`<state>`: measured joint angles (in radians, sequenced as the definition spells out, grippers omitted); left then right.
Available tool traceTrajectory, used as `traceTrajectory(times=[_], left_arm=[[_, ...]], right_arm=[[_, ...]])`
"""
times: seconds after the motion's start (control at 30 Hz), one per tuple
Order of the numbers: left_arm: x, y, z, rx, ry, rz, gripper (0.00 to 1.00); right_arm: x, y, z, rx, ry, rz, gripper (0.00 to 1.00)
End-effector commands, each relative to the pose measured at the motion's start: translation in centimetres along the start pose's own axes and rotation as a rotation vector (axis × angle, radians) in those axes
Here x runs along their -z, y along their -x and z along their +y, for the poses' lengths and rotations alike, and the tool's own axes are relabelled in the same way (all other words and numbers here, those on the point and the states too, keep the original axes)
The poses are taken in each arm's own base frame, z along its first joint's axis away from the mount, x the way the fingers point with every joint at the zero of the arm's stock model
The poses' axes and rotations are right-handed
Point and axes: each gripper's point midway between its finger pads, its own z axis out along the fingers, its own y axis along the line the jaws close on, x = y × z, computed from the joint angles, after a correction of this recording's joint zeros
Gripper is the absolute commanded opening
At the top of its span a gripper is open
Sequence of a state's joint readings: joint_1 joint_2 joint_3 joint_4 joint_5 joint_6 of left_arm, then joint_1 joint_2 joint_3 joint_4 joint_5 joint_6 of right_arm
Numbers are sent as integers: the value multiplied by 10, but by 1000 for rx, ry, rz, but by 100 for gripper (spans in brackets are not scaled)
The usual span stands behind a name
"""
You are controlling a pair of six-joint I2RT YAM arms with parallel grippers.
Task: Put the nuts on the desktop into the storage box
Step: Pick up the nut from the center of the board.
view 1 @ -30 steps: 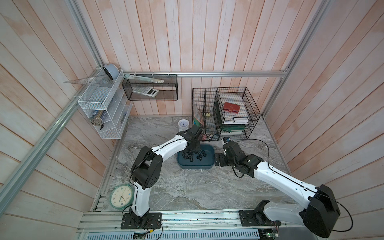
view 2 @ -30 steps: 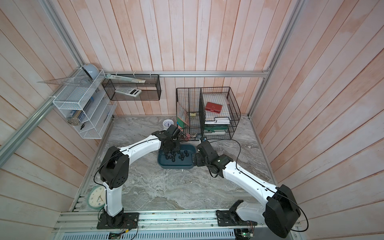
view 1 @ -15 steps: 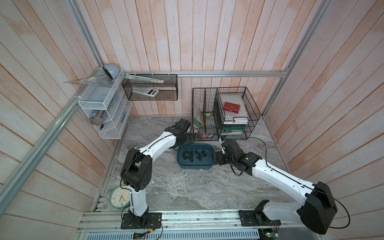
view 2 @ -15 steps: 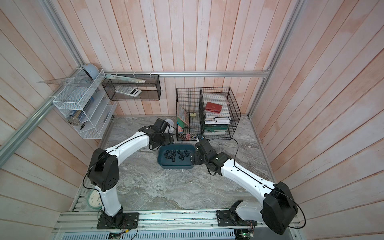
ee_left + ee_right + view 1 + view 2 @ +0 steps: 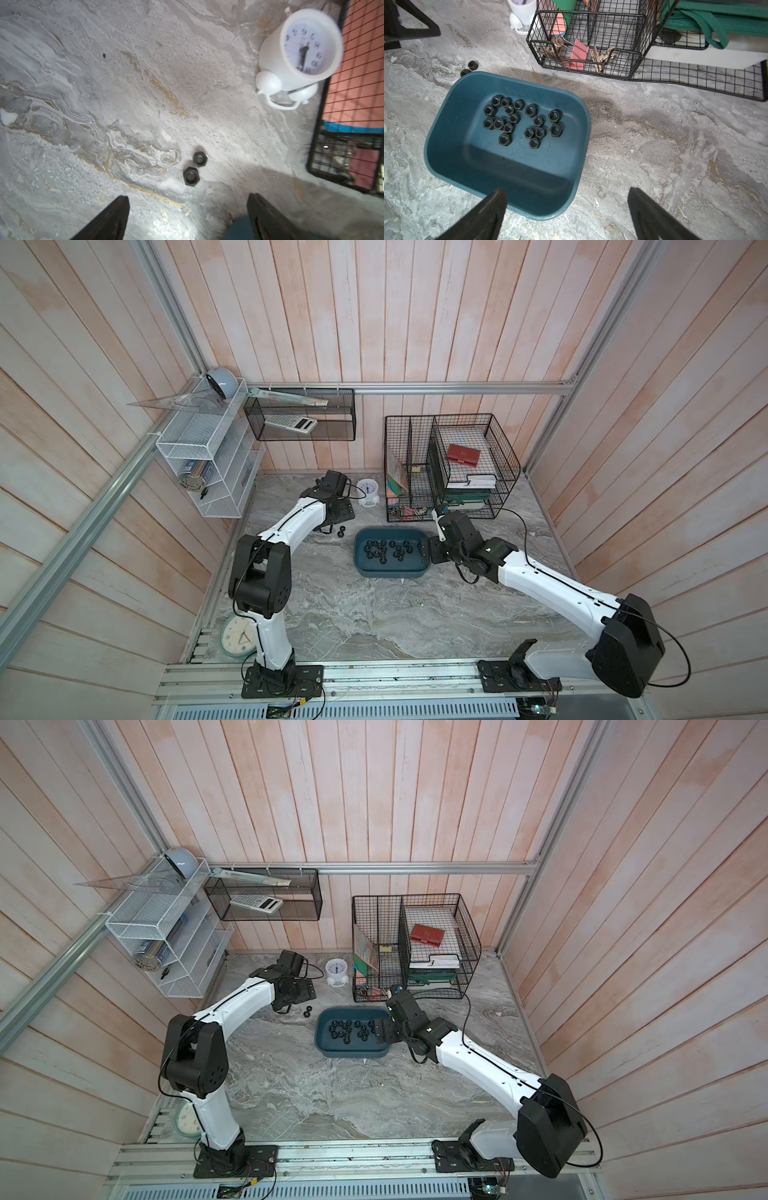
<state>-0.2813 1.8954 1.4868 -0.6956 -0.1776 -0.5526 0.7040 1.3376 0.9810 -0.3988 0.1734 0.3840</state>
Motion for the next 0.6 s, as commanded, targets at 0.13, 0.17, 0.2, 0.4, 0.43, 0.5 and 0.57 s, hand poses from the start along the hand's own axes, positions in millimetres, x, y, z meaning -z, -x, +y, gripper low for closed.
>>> traceTrajectory(times=[0.13,0.17,0.2,0.4,0.43,0.5,0.57], left_arm=[[-40,-7,-8,-62,-36,78,71],[-44,-8,-10,-68,-41,88,68],[-49,-11,-12,-73,-48,103,64],[-67,-17,-17,-88,-52,141,58],[-69,-17,-17,-90,-54,146,57],[-73,-19,-19,-97,-61,157,57],[-77,-21,-19,-99,-60,166,57]], right_arm=[[2,11,-2,4,-22,-12,98],[2,11,-2,3,-23,-13,98],[3,11,-3,4,-28,-14,98],[5,10,-6,-6,-44,-12,98],[5,10,-7,-5,-46,-13,98],[5,9,-7,-5,-49,-11,98],[4,9,-7,-7,-50,-10,98]])
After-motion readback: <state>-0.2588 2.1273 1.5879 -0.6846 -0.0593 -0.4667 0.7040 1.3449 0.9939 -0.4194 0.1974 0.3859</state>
